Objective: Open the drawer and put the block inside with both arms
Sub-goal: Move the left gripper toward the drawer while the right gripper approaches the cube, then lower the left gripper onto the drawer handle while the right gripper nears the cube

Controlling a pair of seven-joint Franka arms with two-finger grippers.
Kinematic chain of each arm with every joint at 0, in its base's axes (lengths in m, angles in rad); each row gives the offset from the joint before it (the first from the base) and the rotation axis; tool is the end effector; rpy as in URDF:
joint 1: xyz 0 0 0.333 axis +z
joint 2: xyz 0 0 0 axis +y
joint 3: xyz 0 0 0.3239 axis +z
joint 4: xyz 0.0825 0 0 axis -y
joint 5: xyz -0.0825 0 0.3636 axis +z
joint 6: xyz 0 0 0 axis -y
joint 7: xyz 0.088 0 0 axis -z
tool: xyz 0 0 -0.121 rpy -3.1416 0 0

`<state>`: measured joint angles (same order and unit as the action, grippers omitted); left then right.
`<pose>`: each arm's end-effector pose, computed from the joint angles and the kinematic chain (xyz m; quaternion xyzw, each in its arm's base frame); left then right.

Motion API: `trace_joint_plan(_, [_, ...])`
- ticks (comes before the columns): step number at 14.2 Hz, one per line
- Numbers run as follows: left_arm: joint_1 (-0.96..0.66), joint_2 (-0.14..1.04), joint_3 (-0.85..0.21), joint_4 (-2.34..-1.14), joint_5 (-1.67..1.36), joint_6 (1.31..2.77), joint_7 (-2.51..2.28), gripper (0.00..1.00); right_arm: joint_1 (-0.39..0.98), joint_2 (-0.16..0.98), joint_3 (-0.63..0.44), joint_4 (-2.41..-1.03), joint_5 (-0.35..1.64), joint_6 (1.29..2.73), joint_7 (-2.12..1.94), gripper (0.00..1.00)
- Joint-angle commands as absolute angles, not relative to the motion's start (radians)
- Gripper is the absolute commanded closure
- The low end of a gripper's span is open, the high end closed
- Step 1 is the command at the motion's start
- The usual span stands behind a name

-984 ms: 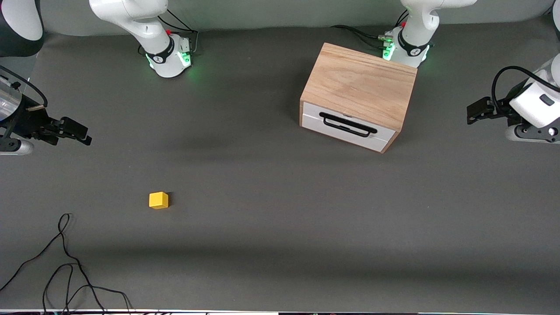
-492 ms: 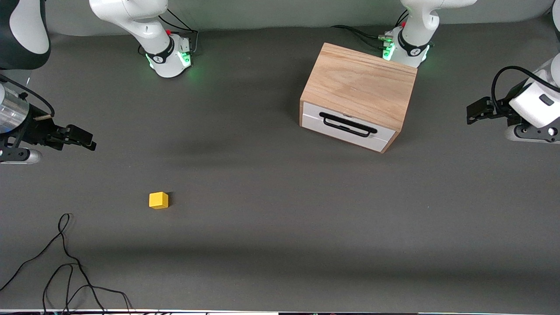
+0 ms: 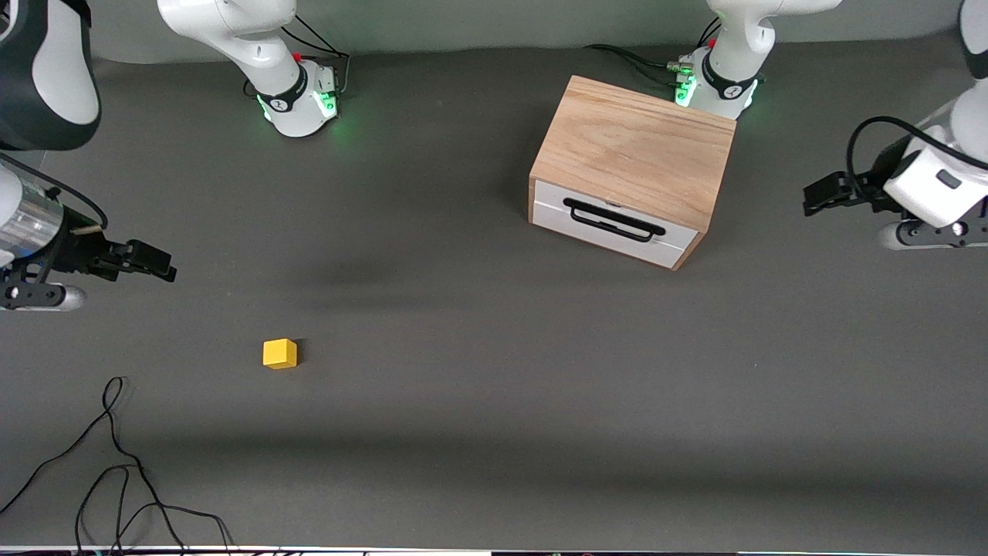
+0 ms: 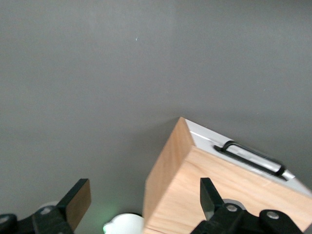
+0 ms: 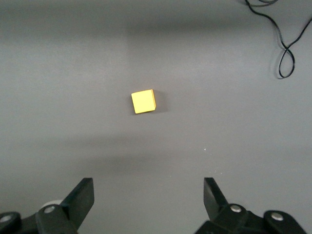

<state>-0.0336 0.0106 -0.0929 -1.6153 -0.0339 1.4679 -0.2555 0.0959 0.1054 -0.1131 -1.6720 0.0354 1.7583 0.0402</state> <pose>0.5167 -0.0699 0.5851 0.9947 0.0638 -0.0808 0.0021 0.5745 -0.0036 0.5303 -0.9994 0.0319 0.0093 0.0113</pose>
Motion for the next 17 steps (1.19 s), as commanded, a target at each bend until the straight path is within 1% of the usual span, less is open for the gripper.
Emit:
trace_joint_plan(1, [-0.044, -0.006, -0.191, -1.623, -0.038, 1.453, -0.534, 0.0, 0.103, 0.158, -0.1, -1.64, 0.026, 1.778, 0.054, 0.0])
trace_joint_plan(4, [-0.048, 0.005, -0.287, -1.626, -0.035, 1.471, -0.762, 0.0, 0.104, 0.184, -0.094, -1.644, 0.026, 1.786, 0.054, 0.0])
trace_joint_plan(7, [-0.057, 0.023, -0.345, -1.625, -0.046, 1.482, -0.969, 0.0, 0.139, 0.202, -0.095, -1.658, 0.023, 1.79, 0.054, 0.0])
trace_joint_plan(9, [-0.107, 0.044, -0.402, -1.624, -0.038, 1.515, -1.244, 0.0, 0.144, 0.203, -0.095, -1.687, 0.021, 1.804, 0.054, 0.0])
trace_joint_plan(12, [-0.208, 0.09, -0.416, -1.621, -0.029, 1.54, -1.562, 0.0, 0.143, 0.209, -0.097, -1.721, 0.021, 1.835, 0.04, 0.0])
trace_joint_plan(15, [-0.247, 0.123, -0.419, -1.618, -0.029, 1.558, -1.725, 0.0, 0.143, 0.204, -0.098, -1.81, 0.008, 1.936, 0.04, 0.0])
trace_joint_plan(17, [-0.256, 0.126, -0.417, -1.631, -0.028, 1.571, -1.746, 0.0, 0.141, 0.213, -0.098, -1.848, 0.008, 1.997, 0.038, 0.0])
